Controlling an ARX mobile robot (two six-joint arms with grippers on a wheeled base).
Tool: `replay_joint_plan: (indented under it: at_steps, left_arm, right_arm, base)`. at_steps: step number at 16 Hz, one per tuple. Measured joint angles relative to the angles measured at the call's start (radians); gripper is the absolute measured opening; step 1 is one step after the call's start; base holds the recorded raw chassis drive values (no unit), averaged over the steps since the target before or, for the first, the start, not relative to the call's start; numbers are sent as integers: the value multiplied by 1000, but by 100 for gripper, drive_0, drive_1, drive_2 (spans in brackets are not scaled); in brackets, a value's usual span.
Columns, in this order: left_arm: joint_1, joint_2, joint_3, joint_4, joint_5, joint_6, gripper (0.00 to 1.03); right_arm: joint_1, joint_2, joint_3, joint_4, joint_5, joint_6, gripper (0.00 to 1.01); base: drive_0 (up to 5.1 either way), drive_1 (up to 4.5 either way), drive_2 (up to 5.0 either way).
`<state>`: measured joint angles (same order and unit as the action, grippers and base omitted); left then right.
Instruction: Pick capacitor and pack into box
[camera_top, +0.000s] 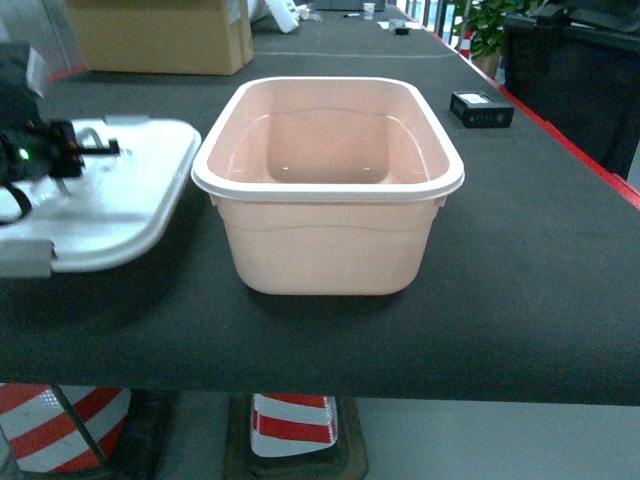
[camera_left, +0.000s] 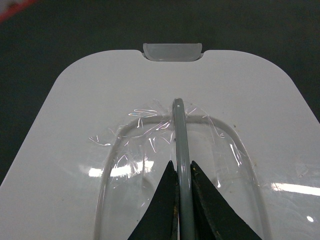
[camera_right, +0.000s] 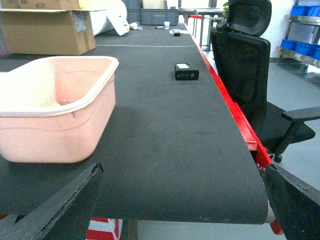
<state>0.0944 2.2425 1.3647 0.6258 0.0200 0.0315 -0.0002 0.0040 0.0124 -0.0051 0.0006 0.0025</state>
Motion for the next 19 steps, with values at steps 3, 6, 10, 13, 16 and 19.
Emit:
replay_joint_plan:
  at_steps: [3,6,10,13,16,19]
  left_arm:
    - [-8,-240,0,-66,-87,-17,2]
    - [-98,-354,-5,-142,-169,-40,2]
    - [-305,-388,-19,-250,-259,-83,2]
    - [-459,-349,63,-308,-327,-129,2]
    - [-539,-247,156,-388,-412,-196,2]
    - [-579,-195,206,-420,-443,-220,2]
  right_arm:
    - [0,0,0,0,0,0,98]
    - [0,0,0,0,0,0,98]
    - [0,0,0,0,0,0,98]
    - [0,0,0,0,0,0,98]
    - [0,0,0,0,0,0,98]
    - [0,0,0,0,0,0,98]
  base:
    - [0,0,0]
    - [0,0,0]
    - [0,0,0]
    - [0,0,0]
    - [0,0,0]
    - [0,0,0]
